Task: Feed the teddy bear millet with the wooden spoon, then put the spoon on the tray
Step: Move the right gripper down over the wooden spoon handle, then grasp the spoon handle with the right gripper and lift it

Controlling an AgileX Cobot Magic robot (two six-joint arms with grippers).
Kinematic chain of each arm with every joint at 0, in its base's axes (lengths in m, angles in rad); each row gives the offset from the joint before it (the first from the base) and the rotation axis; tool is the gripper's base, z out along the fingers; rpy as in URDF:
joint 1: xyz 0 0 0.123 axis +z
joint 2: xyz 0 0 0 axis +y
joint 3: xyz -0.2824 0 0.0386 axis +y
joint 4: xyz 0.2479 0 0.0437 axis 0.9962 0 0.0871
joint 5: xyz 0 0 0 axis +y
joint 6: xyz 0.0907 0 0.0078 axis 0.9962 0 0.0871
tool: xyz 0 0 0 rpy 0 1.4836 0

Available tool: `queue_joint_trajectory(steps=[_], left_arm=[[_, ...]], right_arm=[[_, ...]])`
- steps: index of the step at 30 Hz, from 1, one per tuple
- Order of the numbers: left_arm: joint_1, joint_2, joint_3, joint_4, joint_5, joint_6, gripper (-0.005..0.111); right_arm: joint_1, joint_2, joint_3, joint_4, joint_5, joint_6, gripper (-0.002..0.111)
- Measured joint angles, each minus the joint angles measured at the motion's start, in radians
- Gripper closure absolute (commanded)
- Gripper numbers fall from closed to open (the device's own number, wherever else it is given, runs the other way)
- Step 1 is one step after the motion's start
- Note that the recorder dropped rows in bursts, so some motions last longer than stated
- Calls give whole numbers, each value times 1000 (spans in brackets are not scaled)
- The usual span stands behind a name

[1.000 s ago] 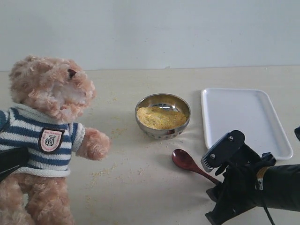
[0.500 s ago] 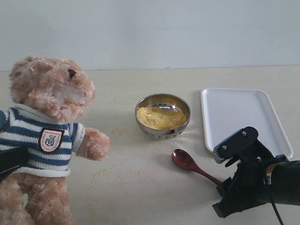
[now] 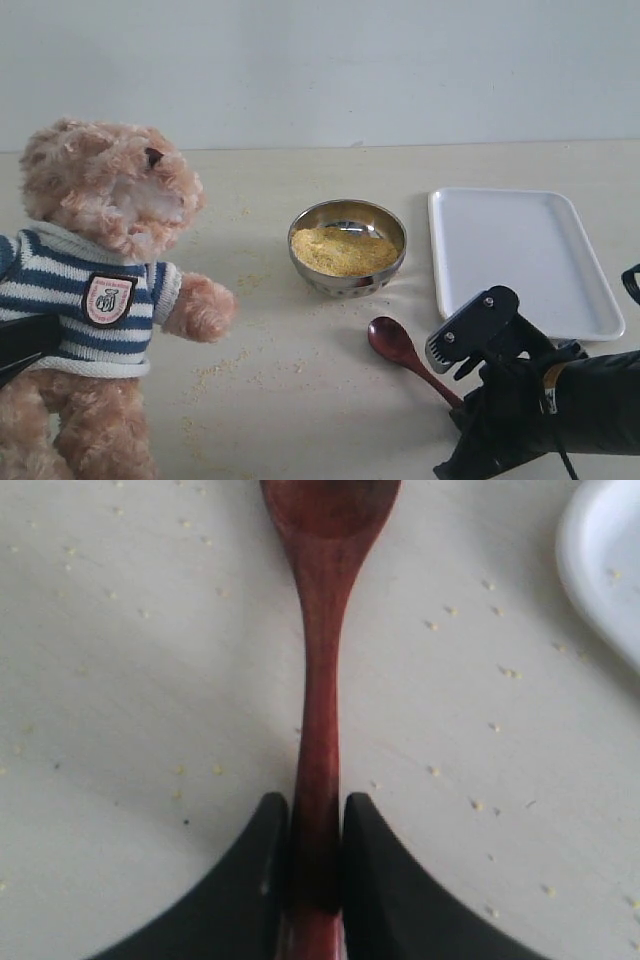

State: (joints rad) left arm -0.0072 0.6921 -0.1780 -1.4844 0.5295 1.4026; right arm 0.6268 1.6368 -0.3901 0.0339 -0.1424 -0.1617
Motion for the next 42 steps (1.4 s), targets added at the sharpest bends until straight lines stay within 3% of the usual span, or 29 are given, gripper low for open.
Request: queue_joint_trajectory(steps=[7, 13, 19, 25, 28, 32, 36, 42], left_arm=[[0, 0, 0, 0, 0, 0, 102], [0, 0, 0, 0, 0, 0, 102], [0, 0, 0, -17, 0, 0, 102], [0, 0, 0, -44, 2, 2, 102], [0, 0, 0, -48, 9, 2, 102], [0, 0, 0, -50, 9, 2, 102], [0, 0, 0, -50, 9, 2, 102], [0, 0, 0, -50, 9, 4, 102]], right_arm=[[0, -45, 2, 6, 57, 2, 108], [0, -218, 4, 8, 123, 2, 108], [0, -377, -50, -21, 323, 2, 108], [0, -396, -269, -258, 689, 64, 108], [0, -394, -469, -437, 858, 98, 108], [0, -316, -611, -567, 1065, 12, 108], [40, -209, -639, -635, 1125, -39, 108], [192, -88, -644, -991, 1123, 111, 108]])
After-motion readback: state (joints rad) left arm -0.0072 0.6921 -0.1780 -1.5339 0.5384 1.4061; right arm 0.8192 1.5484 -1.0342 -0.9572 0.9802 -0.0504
